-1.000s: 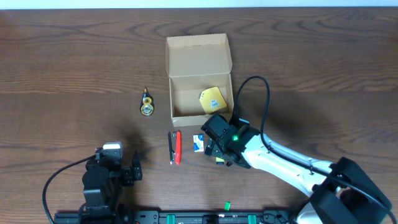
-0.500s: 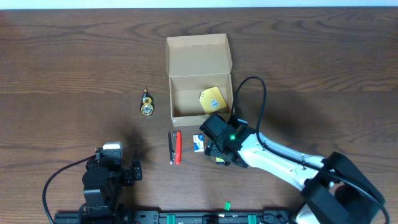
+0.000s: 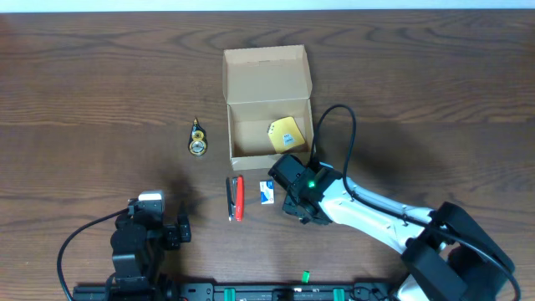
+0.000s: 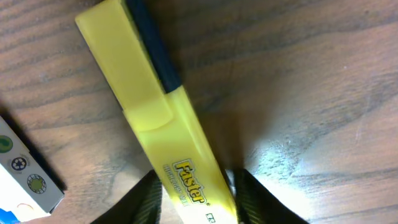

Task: Pack container
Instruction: 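Close the right gripper on the highlighter and lift it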

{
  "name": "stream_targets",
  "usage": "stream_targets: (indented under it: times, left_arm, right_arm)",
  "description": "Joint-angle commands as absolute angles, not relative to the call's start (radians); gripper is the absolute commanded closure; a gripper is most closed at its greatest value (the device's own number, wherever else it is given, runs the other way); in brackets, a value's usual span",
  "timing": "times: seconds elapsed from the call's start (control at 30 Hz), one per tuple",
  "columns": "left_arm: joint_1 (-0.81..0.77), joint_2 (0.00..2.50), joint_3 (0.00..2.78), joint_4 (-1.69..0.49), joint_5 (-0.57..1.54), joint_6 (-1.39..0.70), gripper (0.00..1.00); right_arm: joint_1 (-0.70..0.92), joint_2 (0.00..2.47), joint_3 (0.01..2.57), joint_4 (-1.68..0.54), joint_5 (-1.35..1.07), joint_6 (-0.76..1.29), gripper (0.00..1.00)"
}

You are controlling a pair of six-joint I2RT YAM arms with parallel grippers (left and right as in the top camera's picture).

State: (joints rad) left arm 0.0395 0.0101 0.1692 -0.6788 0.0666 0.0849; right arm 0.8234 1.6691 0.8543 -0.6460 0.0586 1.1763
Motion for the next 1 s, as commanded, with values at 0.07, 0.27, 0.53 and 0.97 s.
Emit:
stream_targets:
  times: [0.07,0.27,0.53,0.97]
  left_arm:
    - [0.047,0.004,0.16,-0.683,0.052,0.082,0.05]
    - [0.047,0.004,0.16,-0.683,0.052,0.082,0.05]
    - [0.047,0.004,0.16,-0.683,0.052,0.082,0.04]
    - [0.047,0.004,0.16,-0.683,0.052,0.082,0.05]
  right_arm:
    - [0.833,1.684,0.849,-0.661,0.035,1.181,0.71]
    - [0.833,1.684,0.849,-0.698,0.006,1.181,0.76]
    - [0.833,1.662,0.851,-0.757,-0.039,1.154,0.86]
    - [0.875,1.469,0.852,-0.861,-0.026,1.148,0.85]
